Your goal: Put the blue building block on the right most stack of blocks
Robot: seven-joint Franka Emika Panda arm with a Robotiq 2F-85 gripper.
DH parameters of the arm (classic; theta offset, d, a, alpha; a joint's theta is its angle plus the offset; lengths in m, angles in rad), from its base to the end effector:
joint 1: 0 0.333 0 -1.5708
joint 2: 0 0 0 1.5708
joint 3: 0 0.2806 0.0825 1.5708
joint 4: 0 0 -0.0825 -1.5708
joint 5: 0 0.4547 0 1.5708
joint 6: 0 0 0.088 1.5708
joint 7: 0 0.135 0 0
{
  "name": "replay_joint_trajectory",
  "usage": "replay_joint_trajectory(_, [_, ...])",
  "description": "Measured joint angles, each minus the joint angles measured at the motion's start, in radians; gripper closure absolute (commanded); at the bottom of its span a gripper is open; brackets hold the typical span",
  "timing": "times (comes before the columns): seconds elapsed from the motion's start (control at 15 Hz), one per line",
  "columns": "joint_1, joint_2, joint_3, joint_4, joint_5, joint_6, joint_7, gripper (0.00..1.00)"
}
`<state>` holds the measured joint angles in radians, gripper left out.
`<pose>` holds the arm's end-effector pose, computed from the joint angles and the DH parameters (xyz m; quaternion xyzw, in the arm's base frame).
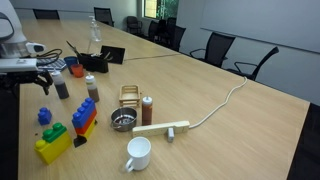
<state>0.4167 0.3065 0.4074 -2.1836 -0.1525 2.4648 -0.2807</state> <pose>0.3960 0.4433 0.1421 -0.8234 -0.5673 0.0005 0.0124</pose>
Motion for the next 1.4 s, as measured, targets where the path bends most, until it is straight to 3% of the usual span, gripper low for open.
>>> replay_joint_trajectory(0.8, [0.0, 0.141, 0.016, 0.021, 0.003, -0.003, -0.087, 0.0])
replay_joint_trajectory(1.4, [0.003, 0.151, 0.006, 0.031, -0.019, 0.0, -0.063, 0.0])
